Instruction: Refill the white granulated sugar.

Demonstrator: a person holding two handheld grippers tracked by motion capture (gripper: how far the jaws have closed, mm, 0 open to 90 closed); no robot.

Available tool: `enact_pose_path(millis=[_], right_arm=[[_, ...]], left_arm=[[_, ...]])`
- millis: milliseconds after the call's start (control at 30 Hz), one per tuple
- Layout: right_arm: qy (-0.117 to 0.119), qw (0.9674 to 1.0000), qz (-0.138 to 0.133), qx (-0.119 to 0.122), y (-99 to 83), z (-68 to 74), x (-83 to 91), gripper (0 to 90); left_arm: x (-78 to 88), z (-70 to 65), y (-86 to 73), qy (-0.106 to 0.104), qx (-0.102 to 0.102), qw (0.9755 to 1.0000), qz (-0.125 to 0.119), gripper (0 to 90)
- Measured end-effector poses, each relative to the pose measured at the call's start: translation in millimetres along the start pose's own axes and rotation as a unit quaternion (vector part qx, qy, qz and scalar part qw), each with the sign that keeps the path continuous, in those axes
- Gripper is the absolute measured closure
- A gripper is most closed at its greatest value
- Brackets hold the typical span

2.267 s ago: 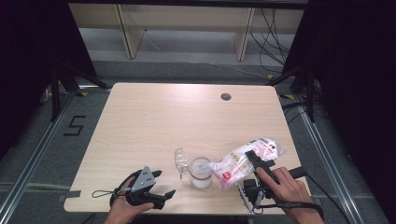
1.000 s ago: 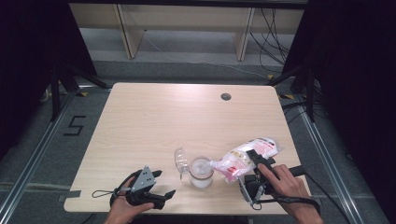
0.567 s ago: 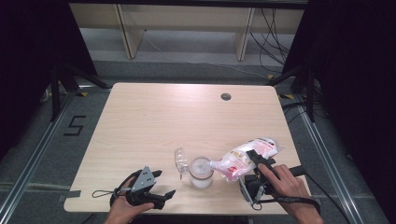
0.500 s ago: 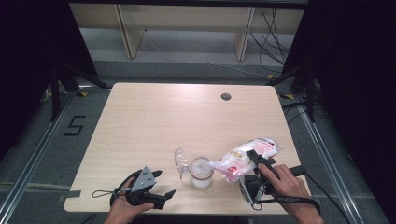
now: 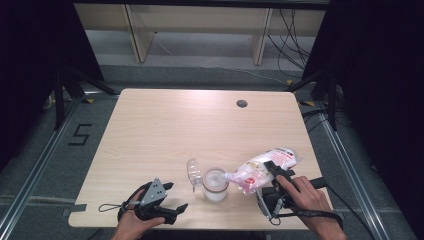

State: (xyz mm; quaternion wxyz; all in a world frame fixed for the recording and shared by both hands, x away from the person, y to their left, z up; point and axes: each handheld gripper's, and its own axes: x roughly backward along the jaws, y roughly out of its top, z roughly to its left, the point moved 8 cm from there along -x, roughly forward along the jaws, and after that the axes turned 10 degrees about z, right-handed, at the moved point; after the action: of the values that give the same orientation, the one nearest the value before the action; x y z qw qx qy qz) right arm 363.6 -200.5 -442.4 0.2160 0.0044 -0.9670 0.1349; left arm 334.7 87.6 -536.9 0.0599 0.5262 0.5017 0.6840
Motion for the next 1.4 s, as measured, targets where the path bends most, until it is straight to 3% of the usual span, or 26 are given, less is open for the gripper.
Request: enact_pose_path(millis=[167, 300, 333, 400, 433, 600, 633, 667, 700, 733, 767, 867, 900, 933, 1000, 1033, 1067, 1133, 1167, 1200, 1233, 1267, 1300, 1367, 1400], right_arm=[[-0.003, 1.0000, -0.007, 0.004, 1.3, -1.2, -0.3, 68.1], [0.005, 0.9999, -0.002, -0.016, 0.1, 2.5, 0.4, 68.3], [0.004, 0.9999, -0.002, -0.014, 0.0, 2.1, 0.4, 68.3], [-0.001, 0.9999, -0.005, 0.014, 0.7, -1.7, 0.7, 68.4], [-0.001, 0.9999, -0.004, 0.013, 0.5, -1.6, 0.7, 68.5], [0.001, 1.0000, -0.004, 0.002, -1.1, -1.2, 1.1, 68.7], [0.007, 0.9999, -0.009, -0.004, -1.1, -0.3, 0.8, 68.7], [0.010, 0.9995, -0.007, -0.027, -2.8, 2.0, 1.2, 68.8], [0.010, 0.9996, -0.011, -0.025, -2.6, 1.7, 1.0, 68.9], [0.004, 0.9999, -0.014, -0.003, -1.7, -1.7, 1.2, 68.9], [0.012, 0.9995, -0.011, -0.026, -2.6, 2.5, 0.8, 68.9], [0.005, 0.9998, -0.018, -0.006, -2.8, -2.5, 1.1, 69.1], [0.018, 0.9991, -0.024, -0.031, -3.4, 1.7, 0.2, 69.2], [0.019, 0.9987, -0.028, -0.038, -3.9, 1.7, 0.3, 69.2], [0.006, 0.9991, -0.040, -0.013, -2.8, -3.8, -0.9, 69.3], [0.008, 0.9991, -0.039, -0.015, -3.6, -3.0, -1.4, 69.3], [0.026, 0.9978, -0.033, -0.051, -5.5, 4.5, -1.7, 69.4], [0.023, 0.9978, -0.038, -0.049, -5.0, 4.1, -2.3, 69.6], [0.018, 0.9983, -0.046, -0.031, -4.4, 0.6, -2.8, 69.8], [0.015, 0.9979, -0.051, -0.037, -4.1, -0.1, -2.9, 69.9], [0.020, 0.9957, -0.065, -0.063, -2.5, 1.8, -3.2, 70.1], [0.021, 0.9947, -0.069, -0.073, -3.2, 2.6, -3.0, 70.2], [0.021, 0.9949, -0.072, -0.067, -4.1, 1.0, -2.3, 70.3], [0.037, 0.9900, -0.070, -0.117, -6.3, 6.6, -0.4, 70.6], [0.027, 0.9919, -0.087, -0.089, -5.8, 1.6, -1.4, 70.7]], left_arm=[[0.0, 0.1, 0.2, 0.000, 0.000, 1.0000, -0.001, 16.8], [0.0, 0.1, 0.2, 0.000, 0.000, 1.0000, -0.001, 16.8], [0.0, 0.1, 0.2, 0.000, 0.000, 1.0000, -0.001, 16.8], [0.4, 0.4, 0.2, 0.003, 0.000, 1.0000, 0.000, 16.8], [0.5, 0.5, 0.3, 0.002, 0.000, 1.0000, 0.000, 16.8], [0.3, 0.3, 0.4, 0.001, 0.000, 1.0000, -0.001, 16.8], [0.5, 0.4, 0.3, 0.003, 0.000, 1.0000, -0.001, 16.8], [0.5, 0.4, 0.3, 0.002, 0.000, 1.0000, 0.000, 16.8], [0.5, 0.4, 0.2, 0.002, 0.001, 1.0000, 0.000, 16.8], [0.2, 0.3, 0.3, -0.001, 0.000, 1.0000, -0.001, 16.8], [0.2, 0.3, 0.3, 0.000, 0.000, 1.0000, -0.001, 16.8], [0.8, 1.0, 0.0, 0.004, -0.002, 1.0000, 0.001, 16.8], [0.8, 1.1, 0.0, 0.004, -0.002, 1.0000, 0.002, 16.8], [1.1, 1.3, -0.3, 0.005, -0.002, 1.0000, 0.005, 16.8], [1.0, 1.2, -0.1, 0.004, -0.002, 1.0000, 0.002, 16.8], [1.3, 1.3, -0.2, 0.005, -0.002, 1.0000, 0.004, 16.8], [1.4, 1.5, -0.2, 0.005, -0.002, 1.0000, 0.004, 16.8], [1.4, 1.4, -0.3, 0.005, 0.000, 1.0000, 0.004, 16.8], [1.1, 0.6, 0.2, 0.001, 0.002, 1.0000, 0.001, 16.8], [1.5, 0.8, 0.1, 0.001, 0.001, 1.0000, 0.003, 16.8], [1.6, 0.9, 0.2, 0.002, 0.002, 1.0000, 0.001, 16.8], [1.8, 1.1, 0.2, 0.004, 0.002, 1.0000, 0.002, 16.8], [1.8, 1.1, 0.2, 0.004, 0.002, 1.0000, 0.001, 16.8], [1.6, 1.0, 0.2, 0.002, 0.002, 1.0000, 0.001, 16.8], [1.4, 0.8, 0.1, 0.000, 0.001, 1.0000, 0.002, 16.8]])
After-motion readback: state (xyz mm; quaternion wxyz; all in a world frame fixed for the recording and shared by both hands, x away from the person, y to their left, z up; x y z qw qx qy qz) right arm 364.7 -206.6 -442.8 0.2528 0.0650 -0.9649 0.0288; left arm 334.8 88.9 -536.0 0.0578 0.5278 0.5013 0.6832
